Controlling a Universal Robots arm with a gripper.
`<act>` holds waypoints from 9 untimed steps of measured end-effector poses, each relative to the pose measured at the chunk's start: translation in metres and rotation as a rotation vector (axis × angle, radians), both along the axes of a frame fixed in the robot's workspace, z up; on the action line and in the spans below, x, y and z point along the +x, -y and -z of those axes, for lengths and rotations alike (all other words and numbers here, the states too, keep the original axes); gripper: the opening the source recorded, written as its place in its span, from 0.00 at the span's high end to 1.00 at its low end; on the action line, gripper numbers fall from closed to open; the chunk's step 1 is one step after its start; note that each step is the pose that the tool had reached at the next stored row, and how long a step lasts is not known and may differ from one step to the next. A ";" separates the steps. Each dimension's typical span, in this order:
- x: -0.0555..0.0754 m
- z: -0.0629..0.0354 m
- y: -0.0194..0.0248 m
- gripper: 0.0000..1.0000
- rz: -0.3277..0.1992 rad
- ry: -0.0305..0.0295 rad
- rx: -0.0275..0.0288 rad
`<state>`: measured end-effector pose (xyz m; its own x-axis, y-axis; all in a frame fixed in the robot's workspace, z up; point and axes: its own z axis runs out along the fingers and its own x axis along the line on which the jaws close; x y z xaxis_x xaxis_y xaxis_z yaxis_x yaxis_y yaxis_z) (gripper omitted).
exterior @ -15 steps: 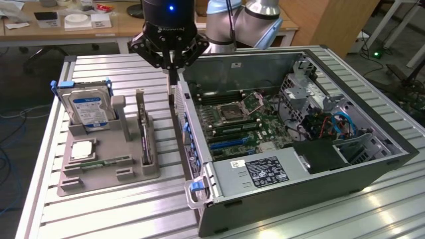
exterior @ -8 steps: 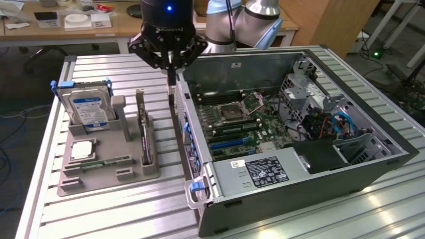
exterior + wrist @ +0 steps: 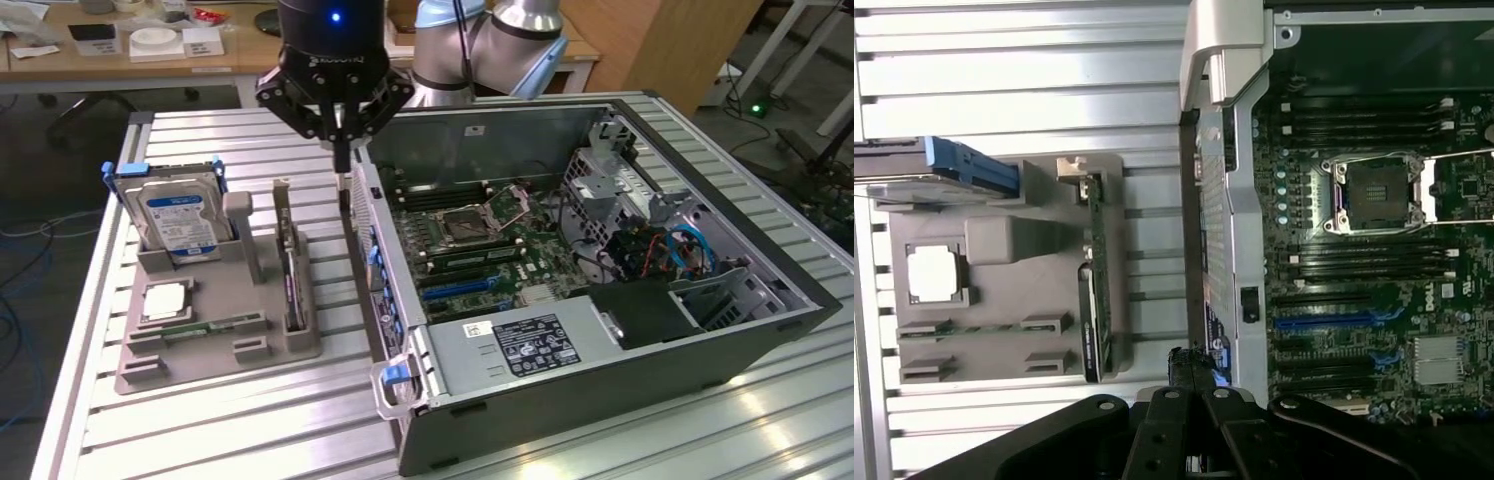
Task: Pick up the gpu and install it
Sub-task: 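Reach for the gpu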
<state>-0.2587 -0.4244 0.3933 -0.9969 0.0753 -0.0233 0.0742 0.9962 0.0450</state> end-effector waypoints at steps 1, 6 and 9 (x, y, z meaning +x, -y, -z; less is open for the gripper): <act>0.000 0.0000 0.0001 0.89 0.000 0.0000 0.0000; -0.002 0.0000 0.0007 0.89 0.000 0.0000 0.0000; -0.004 0.0000 0.0011 0.89 0.000 0.0000 0.0001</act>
<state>-0.2622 -0.4256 0.3933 -0.9969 0.0753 -0.0233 0.0742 0.9962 0.0451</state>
